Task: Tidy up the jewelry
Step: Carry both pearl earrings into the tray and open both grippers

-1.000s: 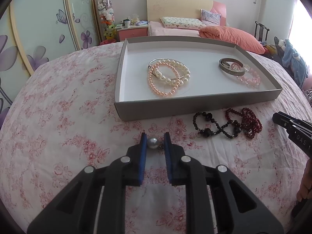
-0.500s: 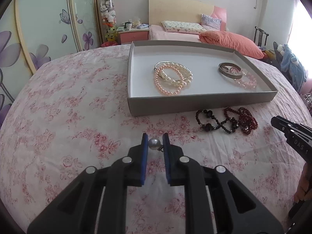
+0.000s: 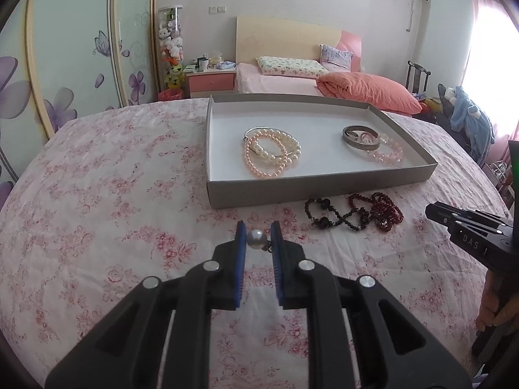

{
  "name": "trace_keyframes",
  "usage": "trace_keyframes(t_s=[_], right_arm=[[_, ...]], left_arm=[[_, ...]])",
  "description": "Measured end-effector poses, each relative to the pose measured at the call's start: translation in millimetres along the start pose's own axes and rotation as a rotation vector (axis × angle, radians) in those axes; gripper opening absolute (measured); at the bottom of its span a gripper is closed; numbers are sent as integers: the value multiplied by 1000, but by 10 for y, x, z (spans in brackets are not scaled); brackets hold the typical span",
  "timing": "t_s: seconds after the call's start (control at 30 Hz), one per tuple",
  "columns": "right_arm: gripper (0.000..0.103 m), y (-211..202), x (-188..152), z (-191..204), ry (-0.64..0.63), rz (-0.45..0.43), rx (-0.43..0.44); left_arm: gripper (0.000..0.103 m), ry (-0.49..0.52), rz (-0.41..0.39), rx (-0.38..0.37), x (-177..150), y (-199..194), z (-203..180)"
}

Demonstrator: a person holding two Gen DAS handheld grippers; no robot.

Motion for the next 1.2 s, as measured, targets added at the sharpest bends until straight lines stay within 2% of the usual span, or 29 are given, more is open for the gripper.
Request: trace_keyframes(t_s=[0.3, 0.5, 0.77, 1.2], right_arm=[[14, -302, 164, 127, -25, -119, 14], [14, -594, 334, 233, -55, -250, 9], [14, -908, 522, 265, -71, -405, -12], [14, -992, 735, 301, -90, -477, -14]], left_arm=[[16, 6, -41, 22, 92, -78, -78], [16, 12, -108, 44, 174, -215, -147], [16, 34, -234, 78, 346, -498, -257], [16, 44, -300, 84, 568, -568, -410]])
Point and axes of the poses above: each gripper's, at about its wrist camera, not at the fingertips, and y roughly the way its jaws point, z to its left, x to its top, the point moved 9 cm from there along y, roughly the way its jaws point, and after that the axes turned 7 degrees about -y, right-handed, at the moved point
